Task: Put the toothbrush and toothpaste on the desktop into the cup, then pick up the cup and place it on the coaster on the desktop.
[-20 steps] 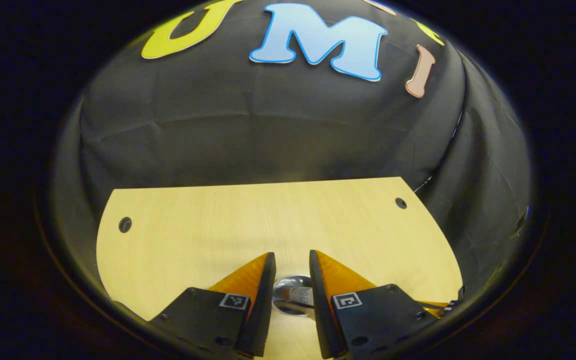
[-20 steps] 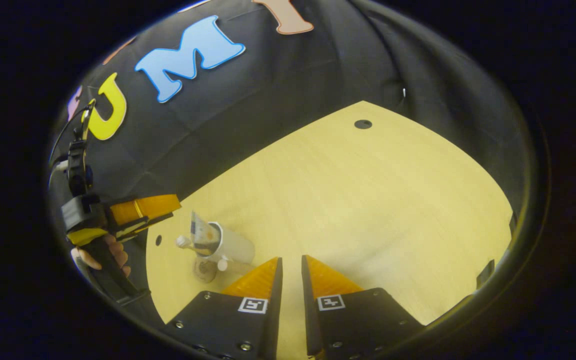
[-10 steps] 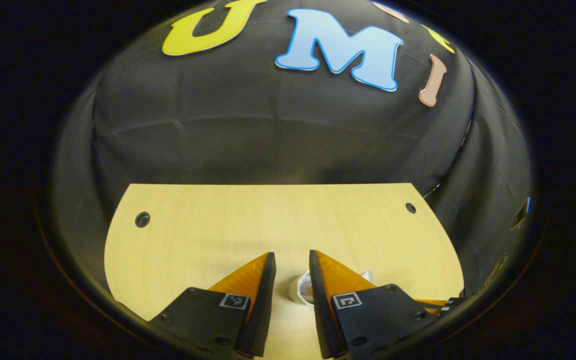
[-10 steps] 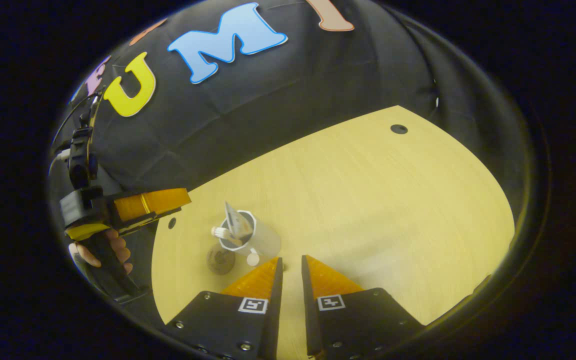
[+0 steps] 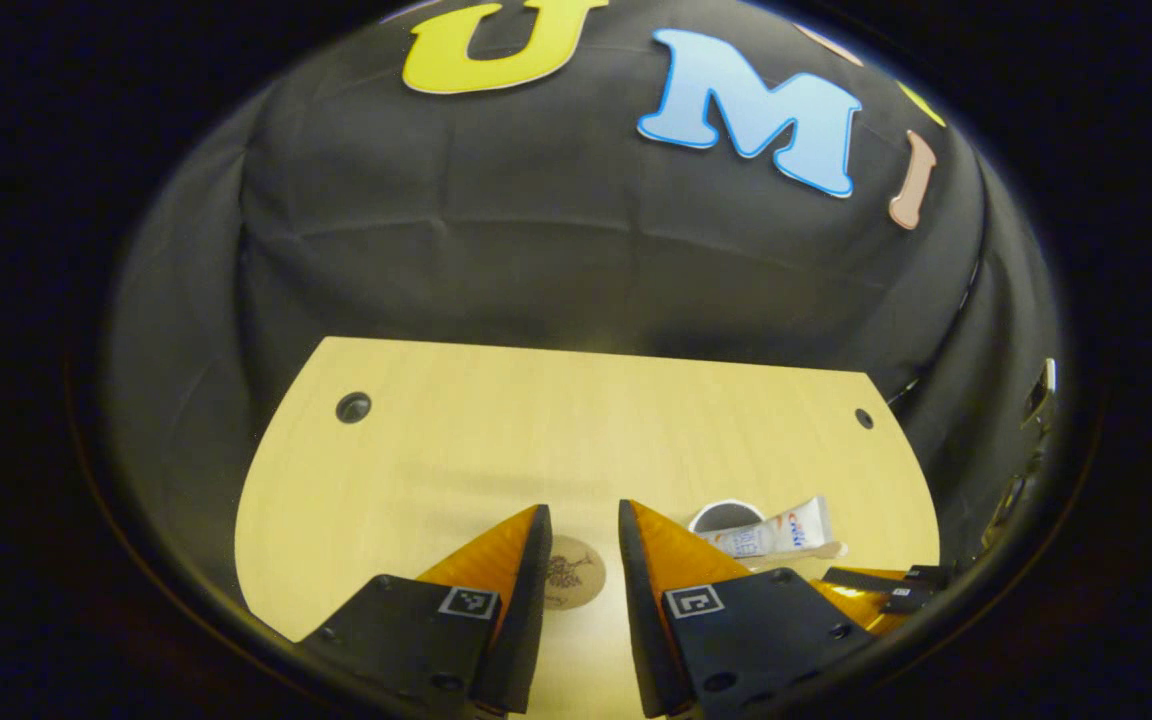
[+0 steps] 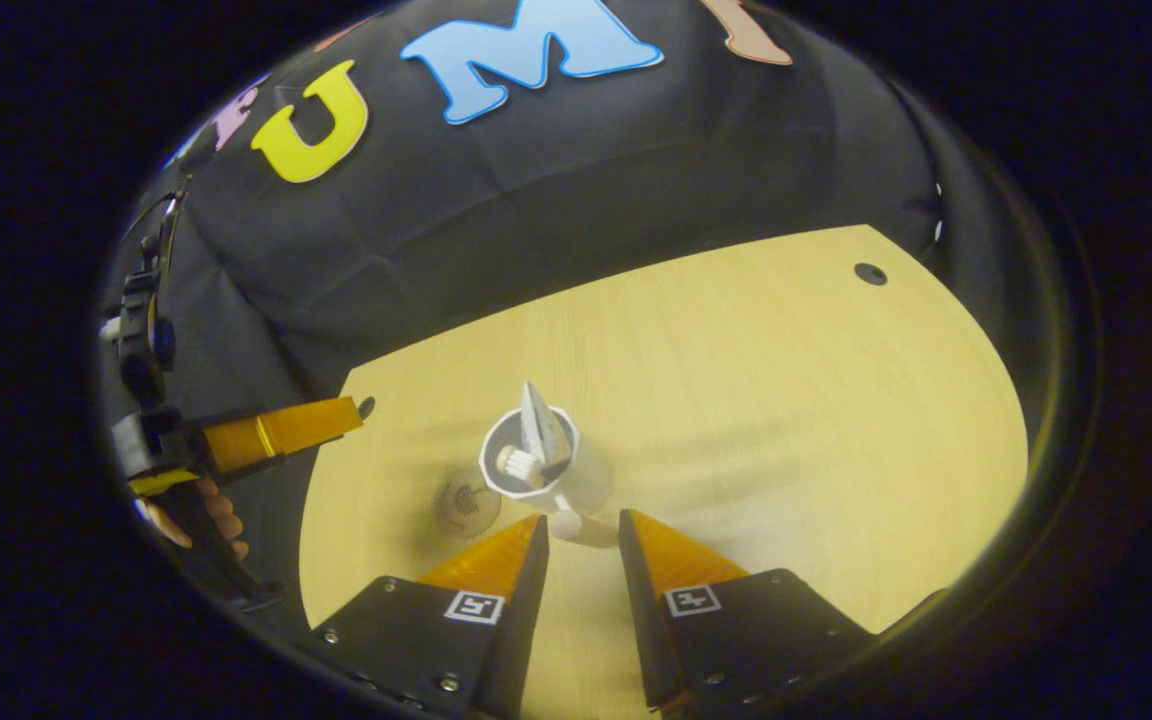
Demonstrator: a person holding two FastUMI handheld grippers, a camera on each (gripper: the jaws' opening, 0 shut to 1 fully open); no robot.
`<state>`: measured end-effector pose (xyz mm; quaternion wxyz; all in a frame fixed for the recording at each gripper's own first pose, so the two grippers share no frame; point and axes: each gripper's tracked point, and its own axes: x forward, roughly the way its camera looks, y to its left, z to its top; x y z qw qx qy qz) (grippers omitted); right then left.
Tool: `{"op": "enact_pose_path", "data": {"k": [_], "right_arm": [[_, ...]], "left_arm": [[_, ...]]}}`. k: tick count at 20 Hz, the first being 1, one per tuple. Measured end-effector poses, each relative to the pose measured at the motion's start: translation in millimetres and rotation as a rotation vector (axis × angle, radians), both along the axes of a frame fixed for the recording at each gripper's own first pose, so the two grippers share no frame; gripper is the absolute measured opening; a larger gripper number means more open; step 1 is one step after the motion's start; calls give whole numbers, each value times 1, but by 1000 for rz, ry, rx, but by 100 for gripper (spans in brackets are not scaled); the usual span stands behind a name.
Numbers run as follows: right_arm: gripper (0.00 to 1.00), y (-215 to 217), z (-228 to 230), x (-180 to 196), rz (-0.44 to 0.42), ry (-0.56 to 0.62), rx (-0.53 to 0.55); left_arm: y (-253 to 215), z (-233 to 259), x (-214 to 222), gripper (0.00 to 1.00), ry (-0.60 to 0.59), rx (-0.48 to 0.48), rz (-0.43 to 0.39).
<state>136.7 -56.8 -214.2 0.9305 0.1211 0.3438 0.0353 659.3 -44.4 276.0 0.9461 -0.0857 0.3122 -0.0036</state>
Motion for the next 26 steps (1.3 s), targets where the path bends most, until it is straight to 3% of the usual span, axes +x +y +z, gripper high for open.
{"op": "enact_pose_path", "data": {"k": [1,2,4,6,8,9,11,13,17,18,19,20,23,26], "right_arm": [[43,3,-3,4,15,8,-16],[43,4,-6,6,31,16,-36],[43,9,-11,10,64,34,-71],[43,14,-17,13,92,53,-95],[48,17,-22,14,112,67,-110],[48,18,-26,17,118,72,-119],[48,18,-32,20,128,85,-141],[43,18,-36,23,137,100,-150],[44,17,-45,31,143,132,-149],[43,17,-48,32,147,143,-152],[43,17,-54,34,151,153,-154],[43,18,-58,36,153,157,-155],[43,21,-68,35,170,182,-169],[43,22,-75,37,189,185,-198]], "left_arm": [[8,-4,-4,43,6,0,13],[16,-6,-10,50,12,1,26],[30,-12,-17,46,24,2,51],[42,-18,-24,50,35,-5,78],[51,-21,-29,42,42,-16,100],[54,-24,-31,47,46,-17,109],[61,-26,-36,42,49,-14,122],[63,-29,-41,42,53,-12,131],[68,-36,-51,42,71,-14,143],[68,-38,-53,51,75,-16,147],[68,-39,-55,43,79,-19,151],[68,-41,-57,50,83,-22,153],[70,-45,-65,43,97,-20,155],[74,-50,-70,43,107,-17,162]]}}
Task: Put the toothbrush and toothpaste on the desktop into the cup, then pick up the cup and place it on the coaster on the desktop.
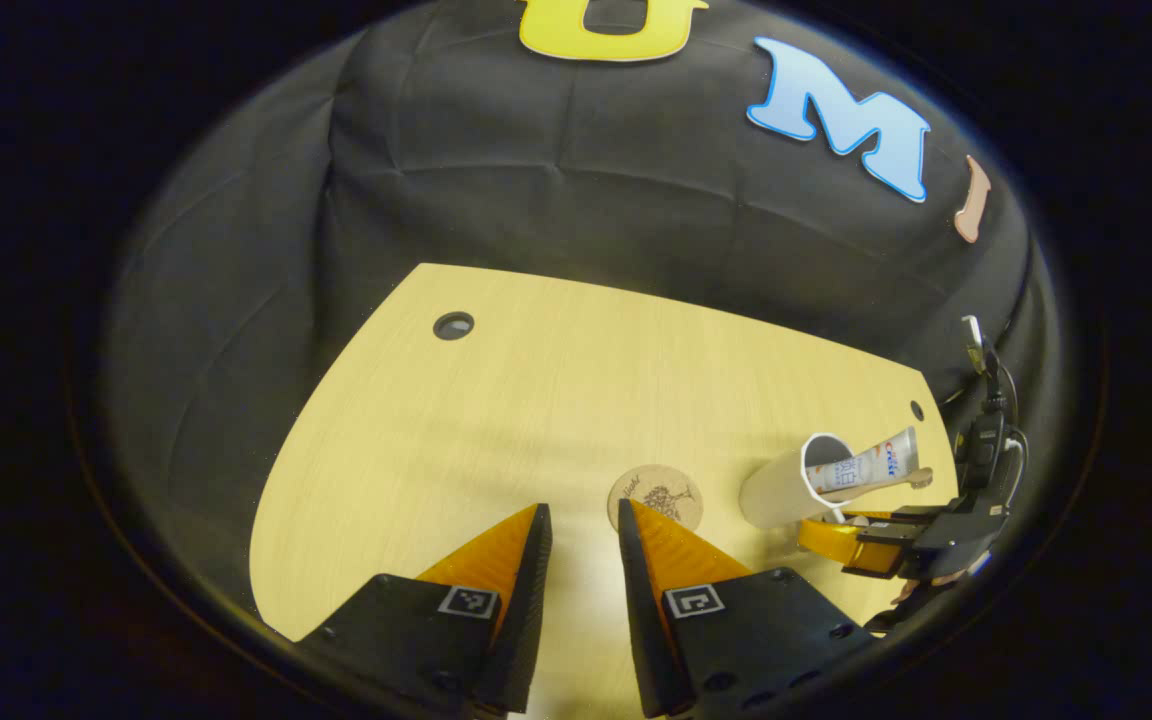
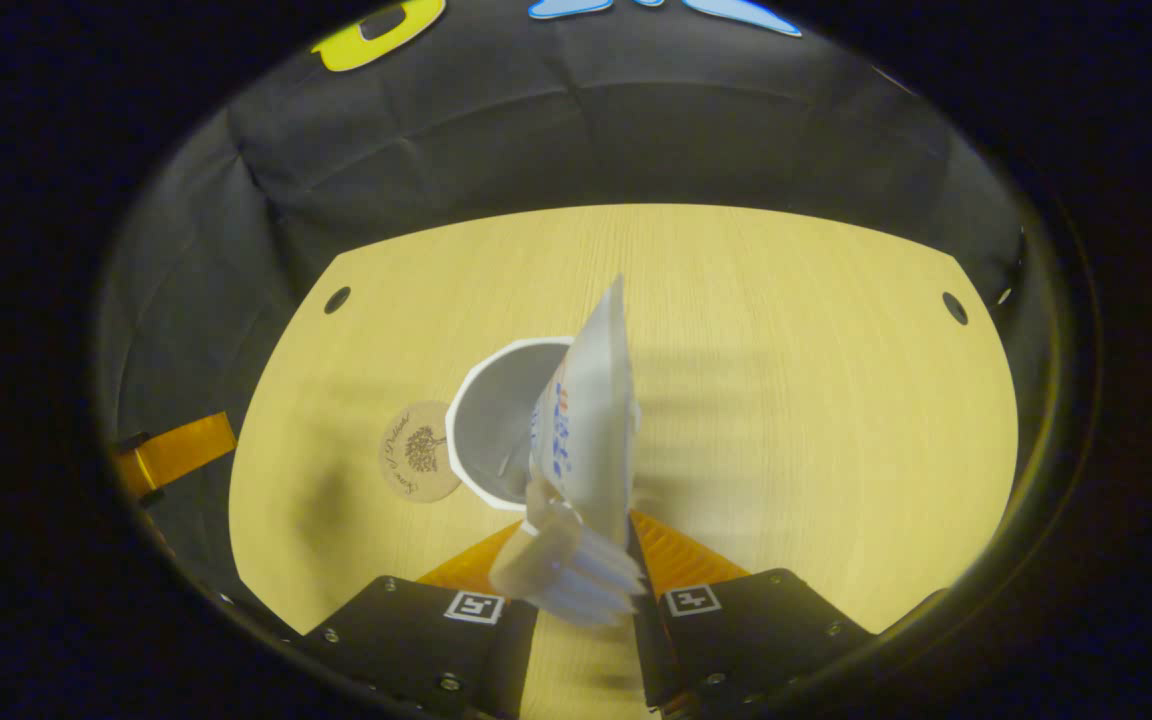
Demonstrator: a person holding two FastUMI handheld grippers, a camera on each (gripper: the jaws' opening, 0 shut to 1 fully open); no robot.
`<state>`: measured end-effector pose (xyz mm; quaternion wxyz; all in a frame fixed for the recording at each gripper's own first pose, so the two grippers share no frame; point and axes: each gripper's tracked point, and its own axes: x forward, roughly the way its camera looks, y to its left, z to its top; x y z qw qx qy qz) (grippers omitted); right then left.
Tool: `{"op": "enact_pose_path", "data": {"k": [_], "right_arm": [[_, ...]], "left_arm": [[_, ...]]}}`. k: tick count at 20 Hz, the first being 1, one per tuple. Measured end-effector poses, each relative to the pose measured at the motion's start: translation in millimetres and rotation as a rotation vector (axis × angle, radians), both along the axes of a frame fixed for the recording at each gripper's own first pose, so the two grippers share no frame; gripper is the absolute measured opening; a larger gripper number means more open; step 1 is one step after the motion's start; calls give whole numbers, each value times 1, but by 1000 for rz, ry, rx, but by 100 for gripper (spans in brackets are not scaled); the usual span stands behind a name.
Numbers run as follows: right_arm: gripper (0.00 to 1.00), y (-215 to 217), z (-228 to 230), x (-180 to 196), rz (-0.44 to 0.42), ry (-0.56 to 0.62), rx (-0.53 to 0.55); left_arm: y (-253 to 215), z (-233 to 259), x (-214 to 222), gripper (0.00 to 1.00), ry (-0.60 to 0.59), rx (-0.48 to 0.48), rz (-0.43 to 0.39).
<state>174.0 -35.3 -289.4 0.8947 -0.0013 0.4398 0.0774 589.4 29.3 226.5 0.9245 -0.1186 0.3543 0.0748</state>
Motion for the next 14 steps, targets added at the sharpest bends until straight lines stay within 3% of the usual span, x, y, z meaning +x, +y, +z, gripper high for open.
{"op": "enact_pose_path", "data": {"k": [2,3,6,8,9,10,14], "right_arm": [[43,0,-2,-3,15,0,-19],[37,0,-14,10,15,-16,-35],[20,2,-4,4,51,-47,-73],[14,0,0,6,53,-66,-88],[14,1,-1,6,51,-72,-91],[15,2,-1,7,50,-74,-93],[15,4,2,6,41,-82,-85]], "left_arm": [[1,-3,-4,42,8,-6,7],[2,-5,-6,43,13,-9,9],[8,-12,-13,47,24,-10,17],[7,-11,-13,50,27,-14,23],[6,-11,-13,51,27,-16,24],[5,-12,-13,42,27,-17,25],[5,-14,-16,47,29,-20,27]]}}
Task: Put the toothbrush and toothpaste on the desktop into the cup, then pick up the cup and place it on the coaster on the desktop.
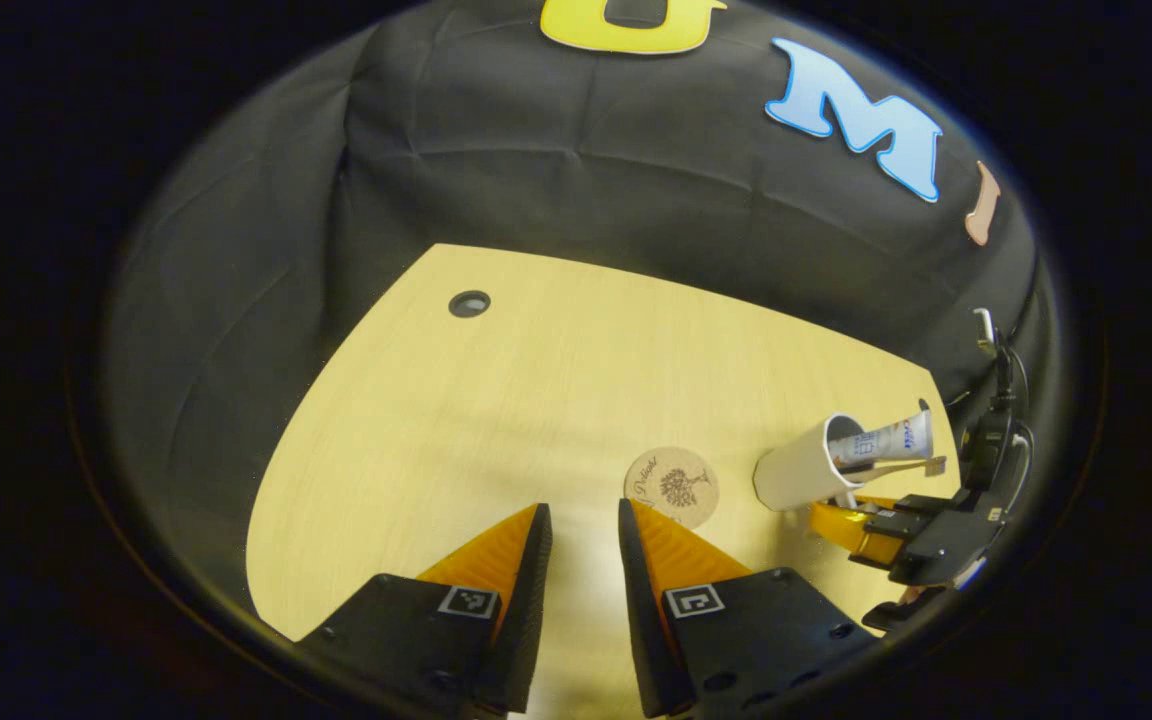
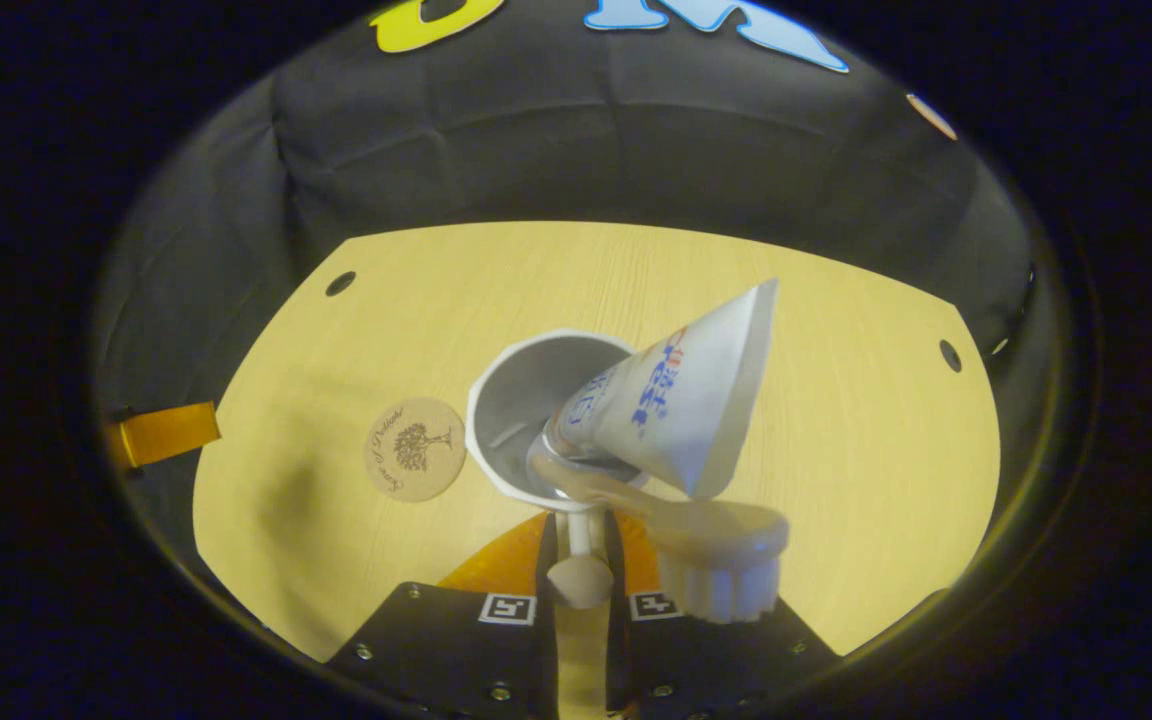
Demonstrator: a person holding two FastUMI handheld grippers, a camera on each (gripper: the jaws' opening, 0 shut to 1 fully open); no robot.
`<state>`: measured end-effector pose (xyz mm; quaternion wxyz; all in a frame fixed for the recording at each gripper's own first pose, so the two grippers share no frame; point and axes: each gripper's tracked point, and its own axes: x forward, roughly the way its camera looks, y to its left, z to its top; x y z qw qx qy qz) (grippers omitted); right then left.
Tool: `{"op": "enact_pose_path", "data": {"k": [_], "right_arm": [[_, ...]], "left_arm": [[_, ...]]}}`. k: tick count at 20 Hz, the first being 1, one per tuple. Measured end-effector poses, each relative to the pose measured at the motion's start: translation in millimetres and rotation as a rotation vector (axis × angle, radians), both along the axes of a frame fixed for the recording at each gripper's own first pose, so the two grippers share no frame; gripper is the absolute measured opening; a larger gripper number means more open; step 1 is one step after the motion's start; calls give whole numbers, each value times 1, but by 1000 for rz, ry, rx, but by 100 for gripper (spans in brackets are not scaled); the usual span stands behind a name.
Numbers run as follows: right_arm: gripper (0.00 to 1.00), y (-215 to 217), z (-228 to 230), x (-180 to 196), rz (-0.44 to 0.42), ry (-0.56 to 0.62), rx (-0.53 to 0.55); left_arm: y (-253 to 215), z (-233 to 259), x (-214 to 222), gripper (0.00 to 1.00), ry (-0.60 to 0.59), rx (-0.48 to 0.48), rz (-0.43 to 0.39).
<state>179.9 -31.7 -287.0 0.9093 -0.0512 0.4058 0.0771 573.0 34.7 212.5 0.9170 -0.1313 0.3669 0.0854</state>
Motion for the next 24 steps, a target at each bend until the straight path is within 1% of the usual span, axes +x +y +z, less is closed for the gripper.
{"op": "enact_pose_path", "data": {"k": [2,3,5,6,8,9,10,11,15,16,17,18,19,20,21,24], "right_arm": [[14,2,2,1,0,-8,4],[19,2,3,0,2,-10,6],[19,4,7,0,8,-15,12],[19,5,9,0,11,-17,14],[19,9,16,-1,11,-22,15],[19,12,20,0,11,-26,19],[19,14,22,0,11,-29,23],[18,16,27,-1,14,-32,29],[19,29,51,-2,40,-39,41],[23,33,58,-2,50,-43,38],[19,34,61,-2,60,-46,40],[23,37,64,-2,71,-46,47],[19,39,66,-2,83,-46,53],[18,41,69,-3,95,-46,55],[19,44,71,-4,109,-46,51],[19,59,67,-1,150,-35,42]], "left_arm": [[1,0,-3,47,4,0,3],[1,-1,-4,43,6,0,5],[1,-1,-6,43,8,-1,10],[1,-1,-7,51,11,-1,14],[1,0,-10,42,15,-2,22],[1,1,-11,46,15,-2,25],[2,1,-12,47,15,0,28],[4,0,-14,42,16,1,31],[9,1,-21,43,21,-3,46],[8,1,-23,43,21,-4,48],[7,0,-25,42,22,-4,51],[7,1,-27,46,24,-3,53],[9,1,-28,43,26,-1,56],[9,1,-29,51,29,0,59],[9,2,-31,43,31,1,63],[3,2,-31,43,34,0,72]]}}
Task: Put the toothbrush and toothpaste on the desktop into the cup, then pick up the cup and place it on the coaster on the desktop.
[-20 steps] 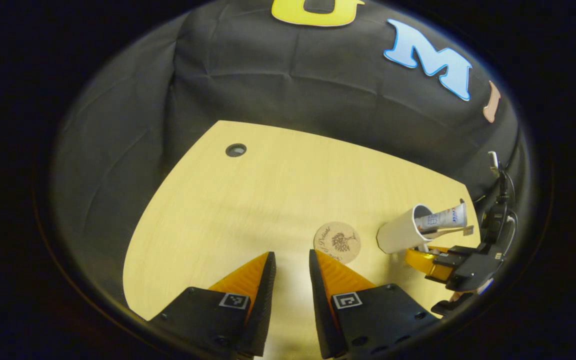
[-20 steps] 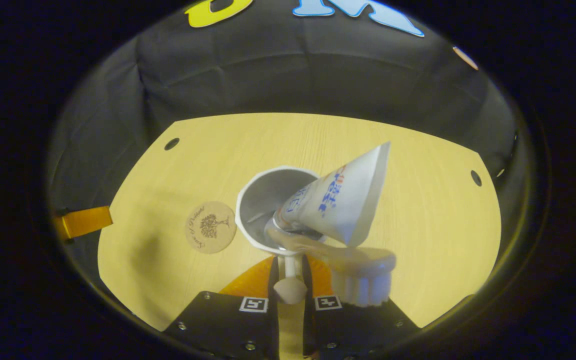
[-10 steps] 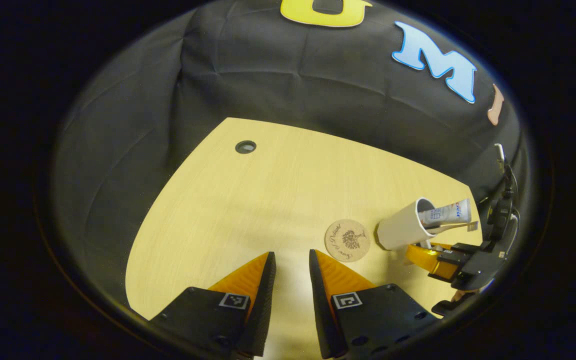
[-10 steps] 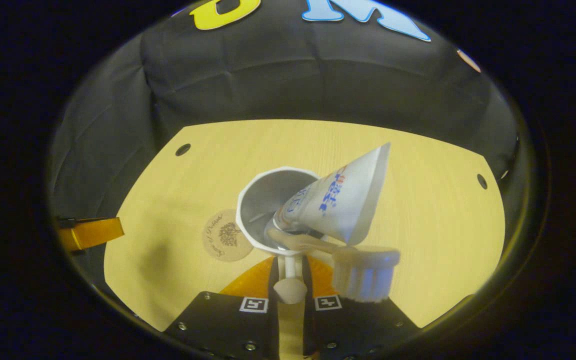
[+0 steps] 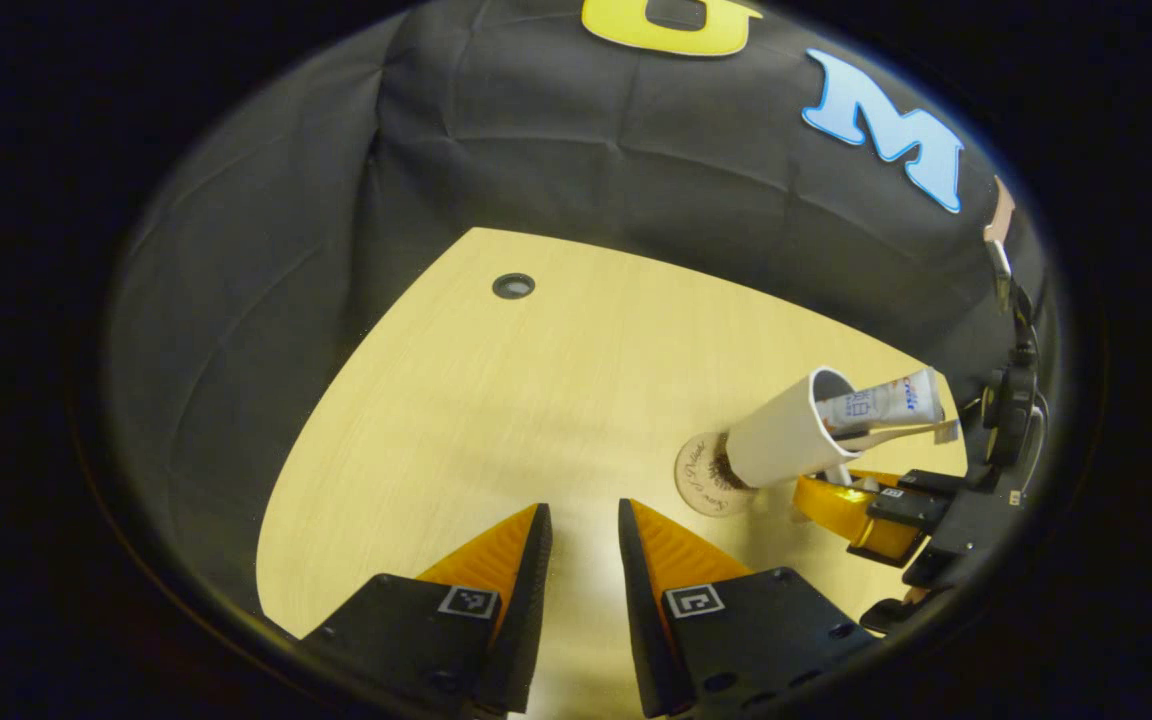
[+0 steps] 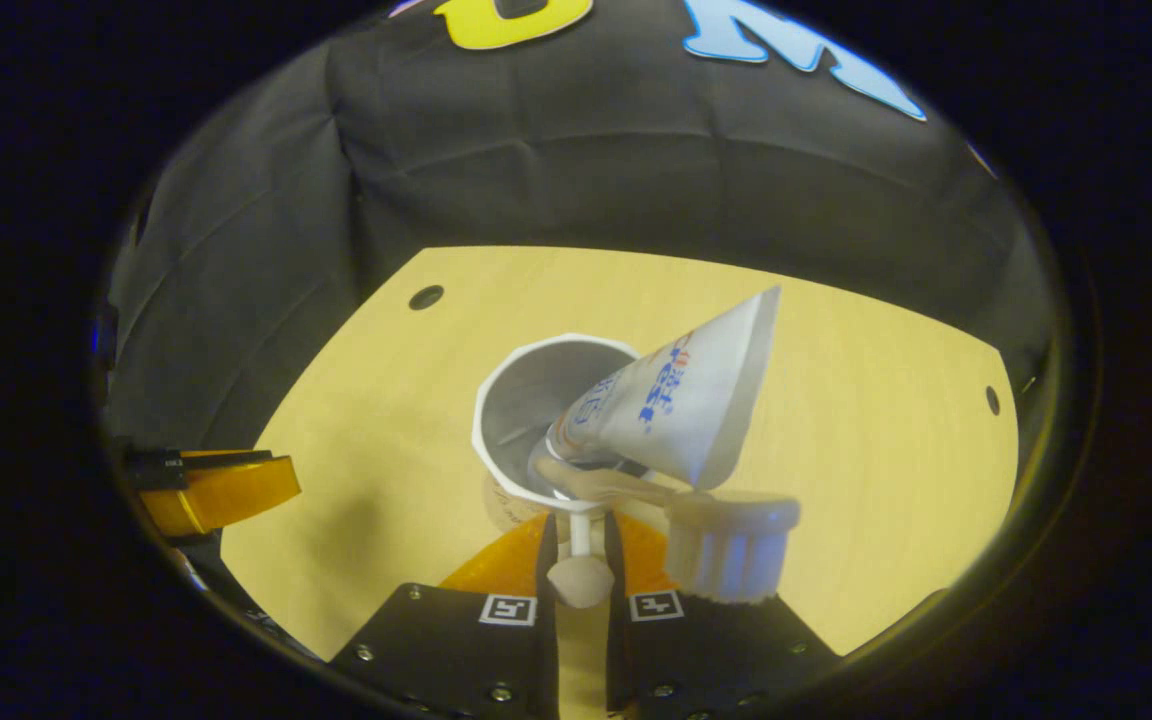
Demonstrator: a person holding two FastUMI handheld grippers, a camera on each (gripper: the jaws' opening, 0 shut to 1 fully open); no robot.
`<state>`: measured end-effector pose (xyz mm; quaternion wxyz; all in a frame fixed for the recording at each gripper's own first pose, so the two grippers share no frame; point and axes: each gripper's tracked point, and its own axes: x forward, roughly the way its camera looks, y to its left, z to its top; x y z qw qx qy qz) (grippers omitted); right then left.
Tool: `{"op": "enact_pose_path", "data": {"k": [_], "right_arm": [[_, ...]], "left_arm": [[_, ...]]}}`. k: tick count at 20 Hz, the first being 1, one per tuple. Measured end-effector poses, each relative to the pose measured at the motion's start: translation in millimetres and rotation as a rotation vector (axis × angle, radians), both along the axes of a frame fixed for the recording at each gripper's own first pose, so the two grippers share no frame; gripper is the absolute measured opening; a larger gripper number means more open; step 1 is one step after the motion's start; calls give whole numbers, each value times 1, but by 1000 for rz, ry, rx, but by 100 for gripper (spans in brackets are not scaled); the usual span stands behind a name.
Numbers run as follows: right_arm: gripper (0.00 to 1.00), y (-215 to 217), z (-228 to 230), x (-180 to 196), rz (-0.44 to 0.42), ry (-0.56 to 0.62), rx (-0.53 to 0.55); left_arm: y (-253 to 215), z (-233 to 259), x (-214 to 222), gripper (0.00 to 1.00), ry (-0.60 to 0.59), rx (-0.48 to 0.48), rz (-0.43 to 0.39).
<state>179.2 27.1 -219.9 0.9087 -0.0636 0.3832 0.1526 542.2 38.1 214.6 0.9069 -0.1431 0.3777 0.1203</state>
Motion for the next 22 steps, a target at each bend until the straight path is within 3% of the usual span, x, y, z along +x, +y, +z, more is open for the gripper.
{"op": "enact_pose_path", "data": {"k": [2,3,7,12,14,17,22], "right_arm": [[19,-3,6,4,19,13,-11],[19,-1,5,4,29,18,-24],[19,0,0,3,52,31,-63],[19,6,-15,-1,47,15,-104],[24,3,-5,-2,40,18,-94],[30,1,4,1,21,16,-69],[30,-1,38,-14,13,-39,-42]], "left_arm": [[-4,-2,0,43,9,0,5],[-5,-1,0,51,12,-1,11],[-7,6,0,42,15,-15,30],[-2,13,-4,42,17,-10,30],[-3,14,-5,46,17,-12,25],[-14,20,-5,42,10,-9,12],[-26,29,-3,46,-8,7,-17]]}}
